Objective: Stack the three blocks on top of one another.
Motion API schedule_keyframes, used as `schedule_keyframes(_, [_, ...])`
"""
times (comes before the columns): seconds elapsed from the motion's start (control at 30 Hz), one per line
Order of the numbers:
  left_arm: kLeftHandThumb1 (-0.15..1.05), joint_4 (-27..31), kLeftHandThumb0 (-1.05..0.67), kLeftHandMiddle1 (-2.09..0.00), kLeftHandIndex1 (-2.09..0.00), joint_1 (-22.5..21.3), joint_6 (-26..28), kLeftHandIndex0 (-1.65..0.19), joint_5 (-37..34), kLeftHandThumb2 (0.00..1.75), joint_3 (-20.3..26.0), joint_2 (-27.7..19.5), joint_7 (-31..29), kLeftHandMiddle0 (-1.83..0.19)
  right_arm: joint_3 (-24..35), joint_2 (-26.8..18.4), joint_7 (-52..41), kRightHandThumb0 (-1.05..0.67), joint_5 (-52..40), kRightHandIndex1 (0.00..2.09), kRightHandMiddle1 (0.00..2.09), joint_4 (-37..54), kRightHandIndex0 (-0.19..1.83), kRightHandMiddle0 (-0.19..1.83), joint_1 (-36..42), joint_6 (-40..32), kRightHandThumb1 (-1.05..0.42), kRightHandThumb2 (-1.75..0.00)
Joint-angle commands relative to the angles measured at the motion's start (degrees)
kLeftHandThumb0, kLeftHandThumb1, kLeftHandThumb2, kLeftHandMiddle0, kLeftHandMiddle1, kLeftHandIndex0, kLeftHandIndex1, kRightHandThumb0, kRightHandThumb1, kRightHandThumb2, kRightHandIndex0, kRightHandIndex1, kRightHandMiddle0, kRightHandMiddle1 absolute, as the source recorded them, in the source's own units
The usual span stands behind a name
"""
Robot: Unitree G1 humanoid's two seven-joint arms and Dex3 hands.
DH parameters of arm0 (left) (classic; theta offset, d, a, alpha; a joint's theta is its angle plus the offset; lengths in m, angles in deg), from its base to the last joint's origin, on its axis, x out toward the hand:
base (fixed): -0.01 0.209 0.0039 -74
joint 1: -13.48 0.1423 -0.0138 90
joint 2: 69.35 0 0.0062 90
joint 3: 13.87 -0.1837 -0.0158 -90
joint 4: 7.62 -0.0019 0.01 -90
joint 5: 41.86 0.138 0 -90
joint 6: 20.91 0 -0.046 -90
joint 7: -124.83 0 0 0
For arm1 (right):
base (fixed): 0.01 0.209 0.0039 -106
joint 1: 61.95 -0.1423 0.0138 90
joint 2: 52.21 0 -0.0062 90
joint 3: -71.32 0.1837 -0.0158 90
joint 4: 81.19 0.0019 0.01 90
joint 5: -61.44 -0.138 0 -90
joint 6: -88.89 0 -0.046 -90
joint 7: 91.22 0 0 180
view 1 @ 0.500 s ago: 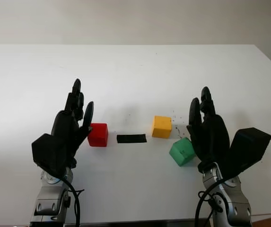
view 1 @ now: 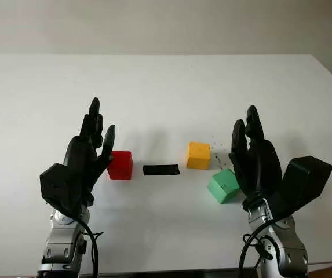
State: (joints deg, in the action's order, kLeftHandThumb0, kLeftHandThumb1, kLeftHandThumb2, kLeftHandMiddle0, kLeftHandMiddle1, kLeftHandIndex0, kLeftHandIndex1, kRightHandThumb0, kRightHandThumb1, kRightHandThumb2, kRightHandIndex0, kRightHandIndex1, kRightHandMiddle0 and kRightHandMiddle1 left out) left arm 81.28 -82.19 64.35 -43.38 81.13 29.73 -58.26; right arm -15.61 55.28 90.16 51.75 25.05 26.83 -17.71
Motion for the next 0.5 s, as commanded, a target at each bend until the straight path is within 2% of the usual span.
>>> schedule_keyframes(0.0, [1.05,0.6,-0.76,-0.06,-0.06,-1.1,-0.5,0.02,-0.1,0.5,0.8,-1.0,-0.3,0.03,0.1,0.4,0.3,-0.64,0.1,0.06,0.06,-0.1,-0.17,-0.13,-0.9,0.7,-1.05,-0.57])
schedule_keyframes(0.07, [1.05,1.1,-0.74,-0.06,-0.06,-1.4,-1.2,0.02,-0.5,0.49,1.5,-2.2,-1.1,0.03,-0.1,0.3,0.2,-0.63,0.4,0.06,0.05,-0.1,-0.17,-0.13,-1.0,1.0,-1.05,-0.58])
schedule_keyframes(0.17, [1.05,1.3,-0.66,-0.09,-0.09,-2.8,-3.9,-0.03,1.3,0.46,2.8,-7.0,-2.8,-0.05,-0.2,0.4,0.1,-0.64,0.5,0.05,0.05,0.1,-0.18,-0.13,-0.7,1.3,-1.05,-0.59])
schedule_keyframes(0.27, [1.05,0.1,-0.64,-0.16,-0.18,-4.8,-7.0,-0.22,3.3,0.38,4.3,-11.8,-4.0,-0.28,-0.3,0.8,0.4,-0.64,0.7,0.05,0.06,0.3,-0.17,-0.13,-0.4,1.7,-1.05,-0.58])
schedule_keyframes(0.33, [1.05,0.5,-0.66,-0.2,-0.25,-6.2,-7.0,-0.36,4.0,0.28,5.1,-14.9,-5.3,-0.42,-0.5,0.7,0.3,-0.63,0.9,0.05,0.05,0.5,-0.17,-0.13,-0.2,1.8,-1.05,-0.59])
schedule_keyframes(0.4, [1.05,1.0,-0.68,-0.21,-0.29,-7.3,-6.9,-0.44,5.3,0.21,5.2,-19.0,-7.8,-0.46,-0.6,0.7,0.3,-0.63,0.9,0.05,0.05,0.7,-0.17,-0.13,0.0,1.6,-1.05,-0.59])
schedule_keyframes(0.47, [1.04,2.9,-0.74,-0.14,-0.25,-7.5,-4.5,-0.44,8.9,0.11,4.5,-24.0,-10.8,-0.36,-0.8,0.7,0.5,-0.64,1.0,0.05,0.05,0.7,-0.18,-0.13,0.0,1.4,-1.05,-0.6])
